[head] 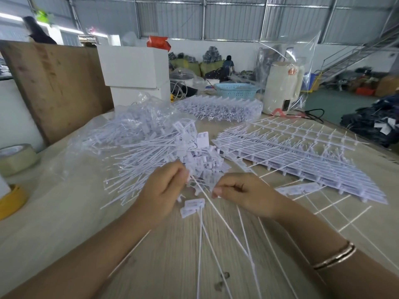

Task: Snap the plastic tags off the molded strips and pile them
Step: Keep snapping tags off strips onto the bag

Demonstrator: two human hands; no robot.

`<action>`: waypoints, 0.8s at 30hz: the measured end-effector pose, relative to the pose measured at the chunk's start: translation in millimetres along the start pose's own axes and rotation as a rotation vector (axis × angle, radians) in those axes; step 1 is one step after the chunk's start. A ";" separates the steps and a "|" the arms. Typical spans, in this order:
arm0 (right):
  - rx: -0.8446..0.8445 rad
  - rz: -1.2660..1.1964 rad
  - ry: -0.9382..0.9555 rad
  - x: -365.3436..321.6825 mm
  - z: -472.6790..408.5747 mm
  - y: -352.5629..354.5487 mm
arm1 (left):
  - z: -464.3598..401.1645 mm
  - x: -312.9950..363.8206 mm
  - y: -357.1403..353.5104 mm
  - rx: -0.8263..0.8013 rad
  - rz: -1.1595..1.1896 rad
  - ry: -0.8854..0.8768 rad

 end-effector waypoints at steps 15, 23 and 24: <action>0.224 0.174 0.134 -22.0 -0.5 -16.1 | 7.0 10.3 -19.4 -0.216 -0.361 -0.130; 0.143 0.274 0.099 -24.7 0.8 -9.6 | 7.6 8.6 -37.1 -0.234 -0.193 -0.123; 0.102 0.349 0.071 -22.7 1.6 -6.7 | 7.1 8.2 -35.5 -0.221 -0.167 -0.110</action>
Point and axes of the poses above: each hand's wrist, its own z-axis away from the middle knuckle, its own y-axis out of the back of the hand, x = y × z, the point moved 6 cm from there along -z, towards the middle knuckle, and after that the axes turned 3 degrees about -z, right-handed, at the moved point
